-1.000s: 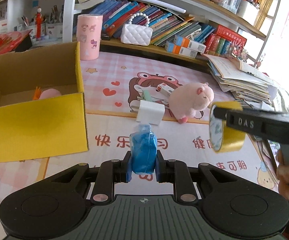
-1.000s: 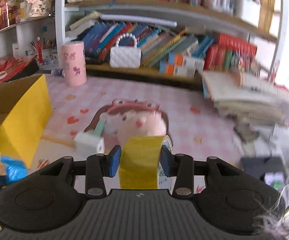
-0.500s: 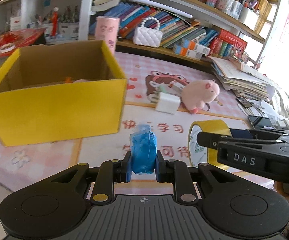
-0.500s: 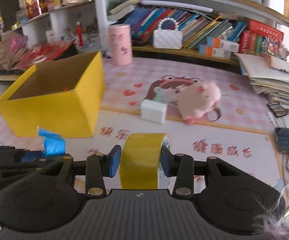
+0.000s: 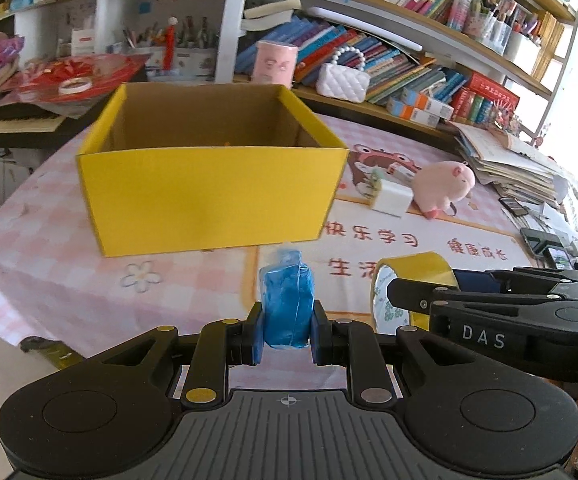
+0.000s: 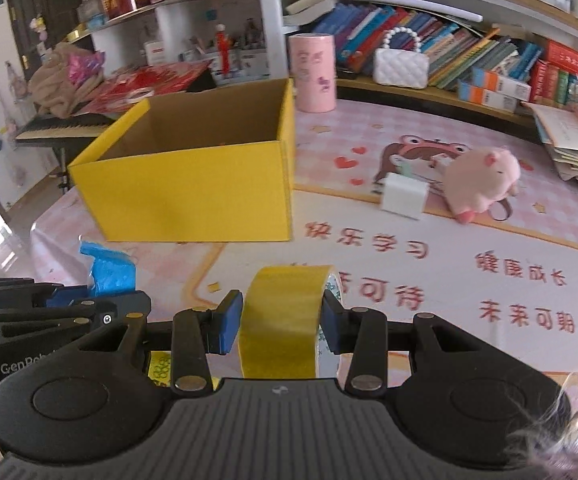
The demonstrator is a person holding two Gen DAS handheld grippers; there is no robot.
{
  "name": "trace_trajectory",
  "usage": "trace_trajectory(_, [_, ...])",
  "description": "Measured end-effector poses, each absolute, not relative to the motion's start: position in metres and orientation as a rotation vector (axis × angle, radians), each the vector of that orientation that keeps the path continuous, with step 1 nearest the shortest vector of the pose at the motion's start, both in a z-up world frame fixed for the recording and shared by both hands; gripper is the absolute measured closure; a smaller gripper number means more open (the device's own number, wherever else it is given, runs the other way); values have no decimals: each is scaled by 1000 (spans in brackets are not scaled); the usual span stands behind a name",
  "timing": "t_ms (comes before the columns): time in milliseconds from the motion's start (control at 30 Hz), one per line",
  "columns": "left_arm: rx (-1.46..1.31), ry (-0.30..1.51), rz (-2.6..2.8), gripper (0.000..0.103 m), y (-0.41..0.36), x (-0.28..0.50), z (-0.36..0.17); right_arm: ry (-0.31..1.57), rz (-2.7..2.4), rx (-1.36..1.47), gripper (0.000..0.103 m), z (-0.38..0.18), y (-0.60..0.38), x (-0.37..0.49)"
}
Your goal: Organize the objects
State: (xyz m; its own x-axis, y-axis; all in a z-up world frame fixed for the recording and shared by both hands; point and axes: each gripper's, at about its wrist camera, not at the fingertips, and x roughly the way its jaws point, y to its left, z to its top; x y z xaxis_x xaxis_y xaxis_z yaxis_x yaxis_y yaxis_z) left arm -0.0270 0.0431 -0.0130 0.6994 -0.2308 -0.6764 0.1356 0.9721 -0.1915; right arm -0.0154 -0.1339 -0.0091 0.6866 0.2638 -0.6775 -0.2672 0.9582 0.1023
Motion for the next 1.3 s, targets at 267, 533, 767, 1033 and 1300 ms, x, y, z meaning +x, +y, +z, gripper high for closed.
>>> trace_trajectory(267, [-123,747,-199,83,64,-40,-8,745,319,-7,64,-6,-109,-28])
trace_trajectory(533, [-125,722,-199,83,76,-46,-4,731,328,-20,64,-3,-95,-35])
trace_trajectory(767, [-130,704,-205,83,84,-50,-1,721,325,-28,64,2,-87,-39])
trace_trajectory(1033, [-123,676,-206,83,91,-55,4,711,326,-37,64,4,-77,-44])
trace_trajectory(1300, [-127,609,-169,83,100,-46,21,665,343,-49,64,12,-71,-41])
